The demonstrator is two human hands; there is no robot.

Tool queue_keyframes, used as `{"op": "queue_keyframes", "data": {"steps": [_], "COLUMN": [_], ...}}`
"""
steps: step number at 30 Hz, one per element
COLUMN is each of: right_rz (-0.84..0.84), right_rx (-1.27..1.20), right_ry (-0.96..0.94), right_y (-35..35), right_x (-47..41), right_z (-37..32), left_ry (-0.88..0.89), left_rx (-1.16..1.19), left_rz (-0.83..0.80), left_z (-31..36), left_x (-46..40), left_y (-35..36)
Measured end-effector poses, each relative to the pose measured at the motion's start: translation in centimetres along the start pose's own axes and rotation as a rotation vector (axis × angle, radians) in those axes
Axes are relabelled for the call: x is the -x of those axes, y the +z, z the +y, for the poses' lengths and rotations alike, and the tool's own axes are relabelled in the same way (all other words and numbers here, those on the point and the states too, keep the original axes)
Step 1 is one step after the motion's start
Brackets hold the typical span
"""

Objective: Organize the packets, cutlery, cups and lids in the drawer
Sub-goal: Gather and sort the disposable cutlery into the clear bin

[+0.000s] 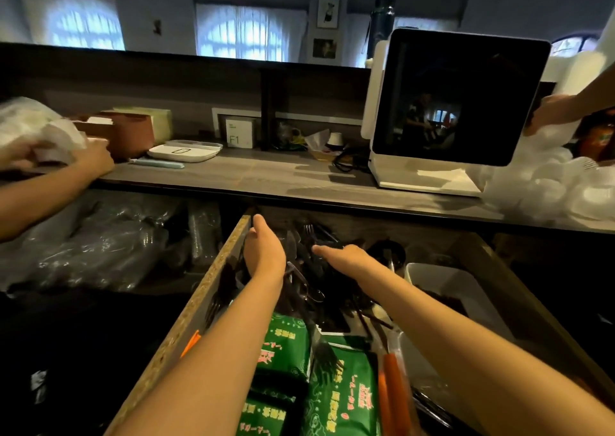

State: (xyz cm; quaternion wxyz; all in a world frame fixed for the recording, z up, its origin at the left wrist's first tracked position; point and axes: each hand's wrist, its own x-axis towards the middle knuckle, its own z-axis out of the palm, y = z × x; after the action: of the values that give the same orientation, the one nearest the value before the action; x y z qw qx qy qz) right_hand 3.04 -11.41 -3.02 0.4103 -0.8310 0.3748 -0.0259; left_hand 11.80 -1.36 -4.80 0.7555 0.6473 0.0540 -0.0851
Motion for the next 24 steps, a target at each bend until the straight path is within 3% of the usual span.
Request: {"op": "queue_keyframes", "data": {"steps": [5,10,19,24], "right_rz": [-0.037,0.006,0.169,0.187], "right_rx": [0.222,0.454,0.004,0.018], "right_ry": [-0.019,0.029,-0.068,-0.104], "right_y": [2.0,3.9,3.0,2.0], "right_x": [-0.3,-1.0,-0.9,-1.0], "right_z": [-0.9,-0.8,0.5,0.3], "left_ry": [-0.075,-0.079,0.090,0.278], "left_rx": [0.237,0.284,0.050,-0.208], "left_rz": [0.021,0.009,-0.023,-0.059], "left_z": [0.0,-0.1,-0.3,-0.4], "left_x": [-0.9,-1.6,-0.3,0.8], "left_y": [-0.3,-0.6,0.1,0.3]}}
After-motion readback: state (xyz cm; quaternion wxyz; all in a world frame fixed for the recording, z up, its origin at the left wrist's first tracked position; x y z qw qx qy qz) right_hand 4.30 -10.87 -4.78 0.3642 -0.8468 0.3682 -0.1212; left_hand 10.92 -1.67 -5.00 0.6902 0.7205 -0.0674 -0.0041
